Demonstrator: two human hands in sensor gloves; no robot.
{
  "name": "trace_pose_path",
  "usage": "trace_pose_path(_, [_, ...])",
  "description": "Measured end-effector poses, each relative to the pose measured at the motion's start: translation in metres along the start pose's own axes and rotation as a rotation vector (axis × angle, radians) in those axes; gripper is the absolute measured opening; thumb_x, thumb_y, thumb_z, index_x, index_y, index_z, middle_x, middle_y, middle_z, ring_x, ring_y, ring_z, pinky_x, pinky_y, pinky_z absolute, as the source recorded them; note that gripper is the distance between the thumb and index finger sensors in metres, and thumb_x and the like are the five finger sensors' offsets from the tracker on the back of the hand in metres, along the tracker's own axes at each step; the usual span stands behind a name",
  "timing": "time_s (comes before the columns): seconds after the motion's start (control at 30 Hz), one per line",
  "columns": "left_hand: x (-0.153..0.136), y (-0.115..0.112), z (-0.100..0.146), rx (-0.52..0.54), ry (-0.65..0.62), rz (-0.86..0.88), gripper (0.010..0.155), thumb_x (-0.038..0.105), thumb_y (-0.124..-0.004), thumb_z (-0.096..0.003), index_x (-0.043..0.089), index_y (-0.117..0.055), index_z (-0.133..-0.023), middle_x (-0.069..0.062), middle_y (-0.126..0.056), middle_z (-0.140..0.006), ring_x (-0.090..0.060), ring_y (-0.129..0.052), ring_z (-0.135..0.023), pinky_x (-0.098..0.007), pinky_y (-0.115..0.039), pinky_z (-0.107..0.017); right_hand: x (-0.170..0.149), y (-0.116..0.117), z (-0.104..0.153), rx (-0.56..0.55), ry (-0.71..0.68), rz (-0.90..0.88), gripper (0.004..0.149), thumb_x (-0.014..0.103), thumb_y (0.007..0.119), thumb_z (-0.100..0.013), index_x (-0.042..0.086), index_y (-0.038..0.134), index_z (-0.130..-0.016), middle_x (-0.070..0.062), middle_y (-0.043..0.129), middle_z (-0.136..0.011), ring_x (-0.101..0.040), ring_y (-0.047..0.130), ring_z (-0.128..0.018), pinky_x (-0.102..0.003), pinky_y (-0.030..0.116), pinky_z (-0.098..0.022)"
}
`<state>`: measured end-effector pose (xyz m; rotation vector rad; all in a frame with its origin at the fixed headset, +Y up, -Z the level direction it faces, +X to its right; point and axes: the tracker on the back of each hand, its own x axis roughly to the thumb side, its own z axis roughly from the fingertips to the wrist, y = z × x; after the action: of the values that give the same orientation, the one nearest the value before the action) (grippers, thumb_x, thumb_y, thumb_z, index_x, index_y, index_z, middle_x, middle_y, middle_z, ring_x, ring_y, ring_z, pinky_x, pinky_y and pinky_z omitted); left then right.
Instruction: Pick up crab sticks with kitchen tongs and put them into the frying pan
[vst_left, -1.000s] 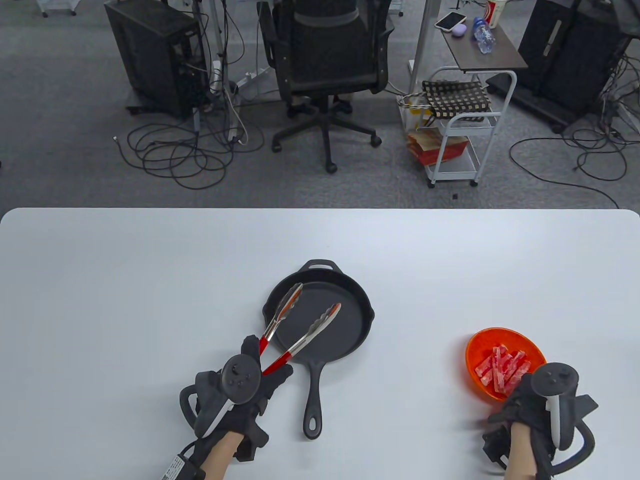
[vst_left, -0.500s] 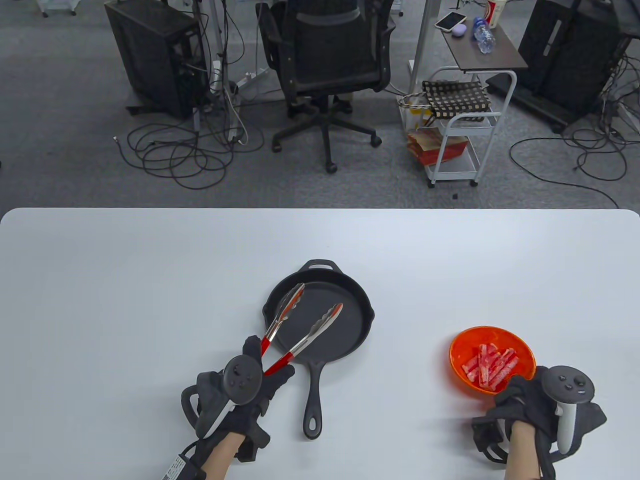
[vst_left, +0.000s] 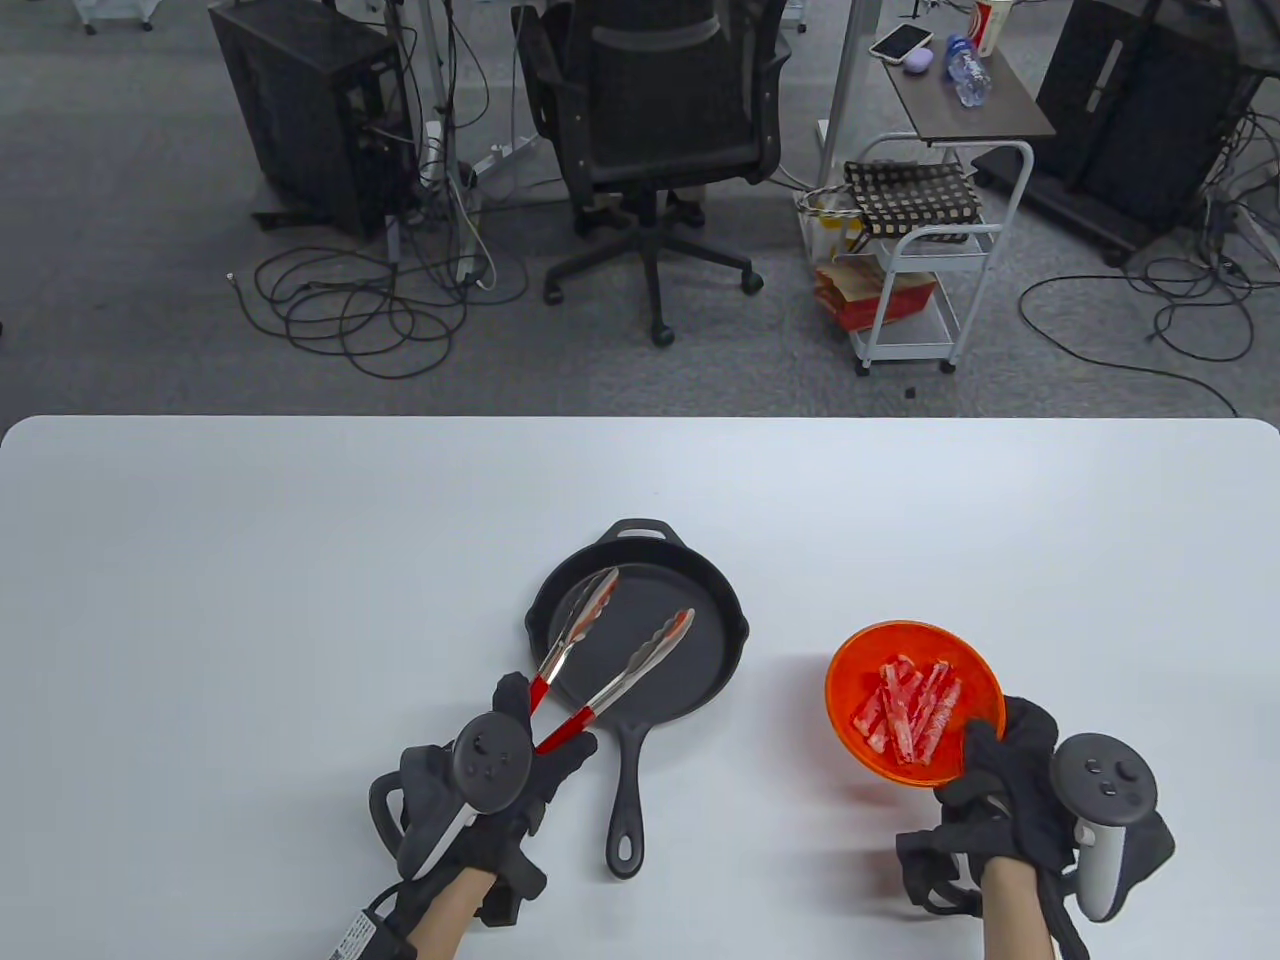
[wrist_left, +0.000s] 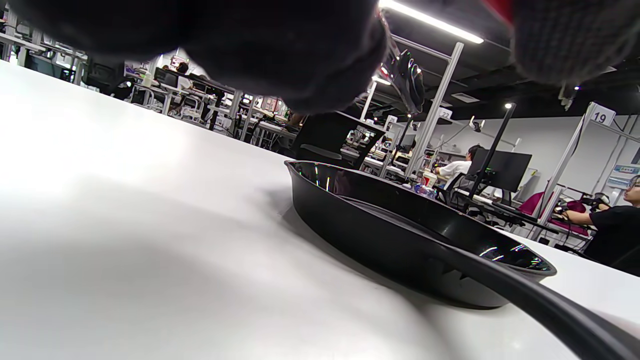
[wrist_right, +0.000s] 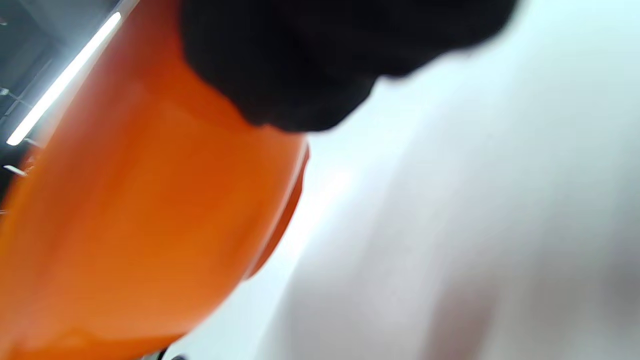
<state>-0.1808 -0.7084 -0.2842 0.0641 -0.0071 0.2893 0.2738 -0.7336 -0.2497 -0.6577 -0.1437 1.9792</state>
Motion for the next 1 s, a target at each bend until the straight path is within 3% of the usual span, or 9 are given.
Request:
trace_pose_path(0.1, [0.001, 0.001, 0.001, 0.006, -0.004, 0.006, 0.100, 0.085, -0.074, -0.0367, 0.018, -0.062, -0.110, 0.003, -0.100, -0.062, -0.007, -0.099, -0.013, -0.038, -0.088, -0.017, 0.006, 0.010, 0.005, 0.049, -0.048, -0.027, 0.063, 0.020, 0.063, -0.059, 0.003, 0.035, -0.113, -0.019, 0.072, -0.098, -0.011, 0.100, -0.022, -0.015, 0.093, -0.005])
trace_pose_path(0.23, [0.002, 0.001, 0.001, 0.011, -0.008, 0.013, 0.101, 0.085, -0.074, -0.0368, 0.016, -0.062, -0.110, 0.004, -0.100, -0.060, -0.007, -0.099, -0.013, -0.038, -0.088, -0.016, 0.011, 0.025, 0.011, 0.130, -0.082, -0.083, 0.060, 0.019, 0.062, -0.059, 0.007, 0.039, -0.113, -0.024, 0.065, -0.100, -0.015, 0.101, -0.027, -0.017, 0.095, -0.009])
trace_pose_path(0.4, [0.005, 0.001, 0.002, 0.014, -0.018, 0.014, 0.102, 0.084, -0.075, -0.0369, 0.014, -0.063, -0.110, 0.005, -0.100, -0.059, -0.006, -0.099, -0.012, -0.038, -0.088, -0.016, 0.014, 0.041, 0.017, 0.174, -0.114, -0.053, 0.063, 0.018, 0.061, -0.059, 0.001, 0.029, -0.111, -0.031, 0.058, -0.103, -0.019, 0.103, -0.030, -0.018, 0.098, -0.012])
trace_pose_path(0.57, [0.011, -0.002, 0.005, 0.006, -0.045, 0.013, 0.101, 0.084, -0.075, -0.0369, 0.015, -0.064, -0.109, 0.005, -0.100, -0.058, -0.006, -0.099, -0.012, -0.038, -0.088, -0.016, 0.013, 0.055, 0.019, 0.214, -0.108, -0.054, 0.062, 0.019, 0.059, -0.059, 0.001, 0.028, -0.109, -0.029, 0.060, -0.103, -0.020, 0.104, -0.031, -0.019, 0.099, -0.013])
trace_pose_path(1.0, [0.073, -0.014, 0.028, -0.112, -0.191, -0.051, 0.090, 0.080, -0.077, -0.0386, 0.011, -0.078, -0.096, 0.008, -0.102, -0.049, -0.007, -0.099, -0.008, -0.038, -0.089, -0.014, 0.017, 0.063, 0.026, 0.161, -0.161, -0.071, 0.060, 0.021, 0.057, -0.060, 0.001, 0.027, -0.108, -0.029, 0.058, -0.103, -0.019, 0.104, -0.032, -0.019, 0.099, -0.014])
